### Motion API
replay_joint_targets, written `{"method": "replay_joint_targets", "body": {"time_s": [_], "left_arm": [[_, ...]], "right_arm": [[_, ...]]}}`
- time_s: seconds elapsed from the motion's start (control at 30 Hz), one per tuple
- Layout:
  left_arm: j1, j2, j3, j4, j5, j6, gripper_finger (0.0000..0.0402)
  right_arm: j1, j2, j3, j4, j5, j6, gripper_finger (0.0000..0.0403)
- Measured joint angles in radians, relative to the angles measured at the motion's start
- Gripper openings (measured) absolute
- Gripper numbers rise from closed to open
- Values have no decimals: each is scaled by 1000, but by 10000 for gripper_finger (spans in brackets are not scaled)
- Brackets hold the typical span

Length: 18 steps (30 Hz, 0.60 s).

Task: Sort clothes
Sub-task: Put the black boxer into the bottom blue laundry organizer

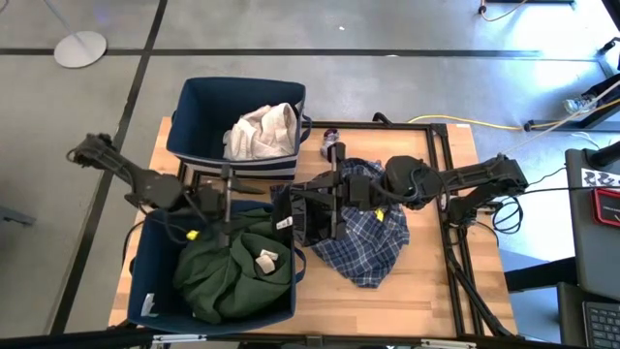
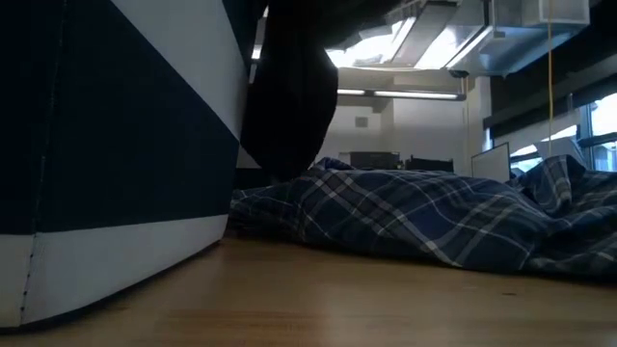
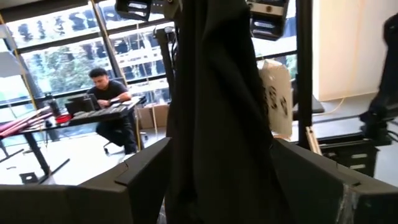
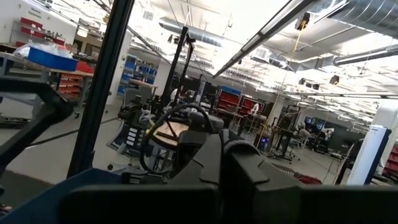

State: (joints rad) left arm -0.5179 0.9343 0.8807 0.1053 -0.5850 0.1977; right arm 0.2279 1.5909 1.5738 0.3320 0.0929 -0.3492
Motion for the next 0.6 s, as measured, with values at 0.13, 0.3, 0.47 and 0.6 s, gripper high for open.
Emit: {"method": "replay_joint_targets", "body": {"time_s": [0.13, 0.3, 0.47, 0.6], "left_arm": [[53, 77, 62, 2, 7, -4, 265], [103, 154, 112, 4, 159, -43, 265], [119, 203, 138, 13, 253, -42, 265], [114, 209, 142, 3, 261, -38, 265]], "right_arm": [[0, 11, 0, 0, 0, 0, 12], [0, 19, 0, -18, 0, 0, 12], [0, 18, 0, -46, 0, 1, 12], [1, 18, 0, -61, 0, 1, 12]]}}
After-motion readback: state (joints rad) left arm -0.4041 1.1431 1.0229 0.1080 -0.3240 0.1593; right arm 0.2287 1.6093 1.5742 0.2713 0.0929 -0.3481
